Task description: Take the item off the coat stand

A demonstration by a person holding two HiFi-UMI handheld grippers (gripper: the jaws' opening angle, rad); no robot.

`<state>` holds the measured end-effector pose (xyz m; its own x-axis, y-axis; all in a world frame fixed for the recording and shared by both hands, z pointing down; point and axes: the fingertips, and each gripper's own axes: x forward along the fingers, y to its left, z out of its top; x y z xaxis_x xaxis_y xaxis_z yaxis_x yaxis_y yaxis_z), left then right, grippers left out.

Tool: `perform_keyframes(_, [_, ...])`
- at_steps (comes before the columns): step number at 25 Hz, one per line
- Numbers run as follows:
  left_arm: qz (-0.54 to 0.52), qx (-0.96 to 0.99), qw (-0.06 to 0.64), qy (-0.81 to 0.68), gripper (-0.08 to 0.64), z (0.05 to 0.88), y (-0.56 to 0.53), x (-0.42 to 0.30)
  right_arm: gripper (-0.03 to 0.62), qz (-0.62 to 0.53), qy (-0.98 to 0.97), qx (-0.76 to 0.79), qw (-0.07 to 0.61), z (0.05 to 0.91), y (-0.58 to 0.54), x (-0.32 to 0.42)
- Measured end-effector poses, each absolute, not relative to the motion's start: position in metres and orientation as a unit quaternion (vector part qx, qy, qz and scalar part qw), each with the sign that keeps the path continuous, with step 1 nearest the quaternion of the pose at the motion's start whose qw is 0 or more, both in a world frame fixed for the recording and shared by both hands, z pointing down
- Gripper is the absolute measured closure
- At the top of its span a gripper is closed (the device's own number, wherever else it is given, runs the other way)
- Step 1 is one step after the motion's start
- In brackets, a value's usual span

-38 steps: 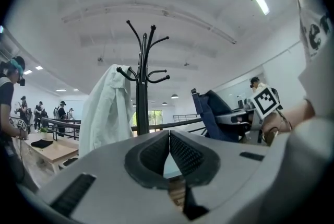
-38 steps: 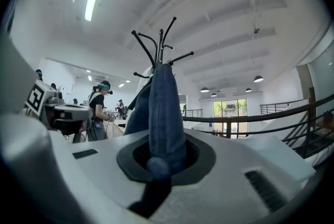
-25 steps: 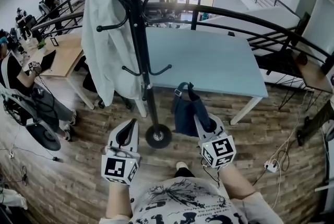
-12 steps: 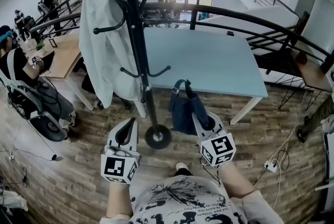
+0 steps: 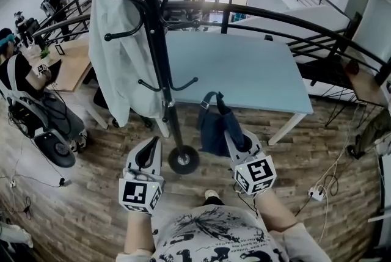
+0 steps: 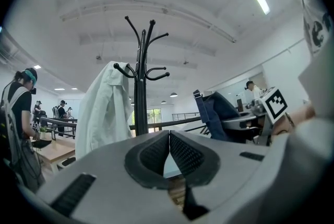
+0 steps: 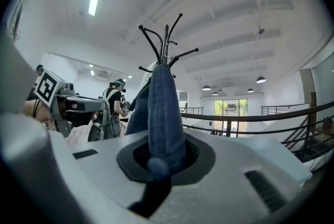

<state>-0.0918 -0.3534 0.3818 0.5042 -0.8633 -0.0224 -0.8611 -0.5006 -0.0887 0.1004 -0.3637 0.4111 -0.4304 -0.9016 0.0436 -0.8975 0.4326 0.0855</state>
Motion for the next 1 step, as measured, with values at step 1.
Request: perform_keyframes(1, [-0.013, -0.866, 0.044, 0.498, 0.555, 0.3831, -0.3534, -0.0912, 0.58, -0.025, -0.846, 0.531, 0.041, 0.4111, -0.363, 0.1007])
